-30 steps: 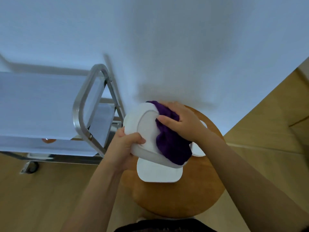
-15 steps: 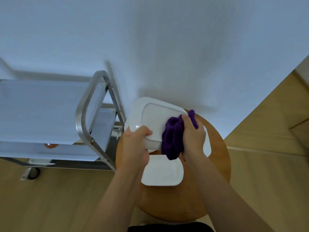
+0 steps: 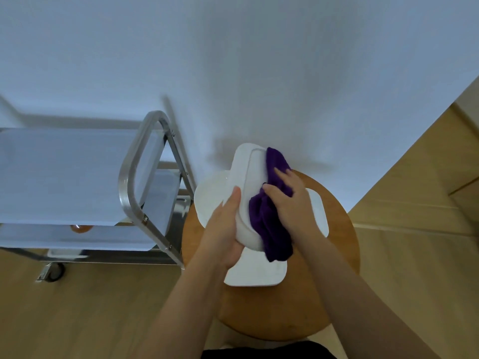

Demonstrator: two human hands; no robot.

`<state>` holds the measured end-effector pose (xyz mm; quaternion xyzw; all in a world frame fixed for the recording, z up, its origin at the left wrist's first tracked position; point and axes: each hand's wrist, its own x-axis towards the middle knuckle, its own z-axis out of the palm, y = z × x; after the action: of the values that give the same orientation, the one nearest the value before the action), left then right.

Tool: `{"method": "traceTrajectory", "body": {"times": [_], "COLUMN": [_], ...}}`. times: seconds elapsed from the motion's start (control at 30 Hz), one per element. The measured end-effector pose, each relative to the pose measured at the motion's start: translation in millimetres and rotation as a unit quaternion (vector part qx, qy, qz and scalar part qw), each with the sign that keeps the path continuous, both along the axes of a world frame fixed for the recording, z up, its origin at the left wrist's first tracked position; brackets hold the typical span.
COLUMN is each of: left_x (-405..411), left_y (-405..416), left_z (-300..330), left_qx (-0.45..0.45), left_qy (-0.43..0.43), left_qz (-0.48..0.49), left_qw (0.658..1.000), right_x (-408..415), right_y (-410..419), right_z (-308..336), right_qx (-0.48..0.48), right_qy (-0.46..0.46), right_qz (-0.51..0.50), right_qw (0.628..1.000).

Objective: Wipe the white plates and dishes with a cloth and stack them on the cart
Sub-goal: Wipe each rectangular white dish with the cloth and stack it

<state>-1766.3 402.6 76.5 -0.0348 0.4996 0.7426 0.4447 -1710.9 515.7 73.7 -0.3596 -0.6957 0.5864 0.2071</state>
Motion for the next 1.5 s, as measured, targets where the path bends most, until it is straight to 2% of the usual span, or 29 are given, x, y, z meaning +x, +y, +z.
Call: {"method": "traceTrajectory", "body": {"times": [0.07, 0.17, 0.27, 0.43, 0.53, 0.6, 0.67, 0.73, 0.83, 0.9, 0.97, 1.07, 1.23, 1.3, 1.37, 1.43, 1.47, 1.5], "left_x": [5.4, 2.0, -3.7, -12.6, -13.5, -11.8, -5.3, 8.5, 36.5, 52.1, 60.5, 70.1, 89.1, 89.1, 80.9, 66.9, 59.1, 51.3], "left_y": [8.4, 3.2, 0.3, 1.6, 0.7, 4.5, 13.7, 28.3, 57.4, 76.8, 92.3, 111.9, 139.9, 151.7, 160.4, 162.6, 162.0, 161.1], "left_z": [-5.5, -14.4, -16.5, -20.6, -25.9, -31.5, -36.6, -42.2, -55.1, -67.2, -78.5, -94.0, -127.1, -138.3, -148.3, -158.3, -163.2, -168.3], "left_qx": [-0.035, -0.01, 0.006, -0.047, -0.06, -0.079, -0.156, -0.252, -0.289, -0.333, -0.368, -0.36, -0.36, -0.346, -0.35, -0.388, -0.42, -0.456], "left_qy": [0.017, -0.03, -0.062, -0.06, -0.043, 0.01, 0.095, 0.19, 0.334, 0.416, 0.456, 0.479, 0.518, 0.486, 0.427, 0.384, 0.372, 0.359], "left_qz": [0.028, 0.051, 0.053, 0.065, 0.049, 0.041, 0.003, -0.065, -0.187, -0.26, -0.3, -0.333, -0.395, -0.435, -0.429, -0.321, -0.258, -0.22], "left_qw": [0.999, 0.998, 0.997, 0.995, 0.996, 0.996, 0.983, 0.947, 0.877, 0.805, 0.753, 0.728, 0.668, 0.675, 0.715, 0.774, 0.786, 0.784], "right_x": [-3.7, 0.5, 10.2, 38.7, 60.7, 70.7, 71.5, 64.6, 53.2, 53.0, 59.3, 71.9, 84.1, 88.0, 90.2, 88.6, 86.5, 84.6], "right_y": [-19.3, -40.5, -54.4, -54.5, -25.7, -2.1, 18.6, 36.3, 54.7, 65.0, 82.0, 113.2, 151.2, 168.9, 188.3, 206.9, 215.7, 223.4], "right_z": [-2.6, -6.6, -15.0, -38.8, -62.1, -77.0, -80.9, -75.2, -68.6, -68.1, -71.7, -84.3, -115.1, -131.6, -144.5, -153.9, -158.3, -162.5], "right_qx": [0.058, 0.122, 0.114, 0.144, 0.153, 0.116, -0.008, -0.154, -0.277, -0.297, -0.325, -0.358, -0.301, -0.278, -0.276, -0.284, -0.288, -0.293], "right_qy": [0.008, 0.007, 0.013, 0.037, -0.034, -0.119, -0.136, -0.091, -0.082, -0.124, -0.153, -0.178, -0.23, -0.242, -0.248, -0.242, -0.238, -0.236], "right_qz": [0.025, 0.052, 0.091, 0.147, 0.18, 0.122, -0.006, -0.103, -0.071, -0.03, -0.017, 0.004, 0.045, 0.064, 0.079, 0.103, 0.117, 0.128], "right_qw": [0.998, 0.991, 0.989, 0.978, 0.971, 0.978, 0.991, 0.979, 0.955, 0.946, 0.933, 0.917, 0.924, 0.928, 0.925, 0.922, 0.92, 0.918]}}
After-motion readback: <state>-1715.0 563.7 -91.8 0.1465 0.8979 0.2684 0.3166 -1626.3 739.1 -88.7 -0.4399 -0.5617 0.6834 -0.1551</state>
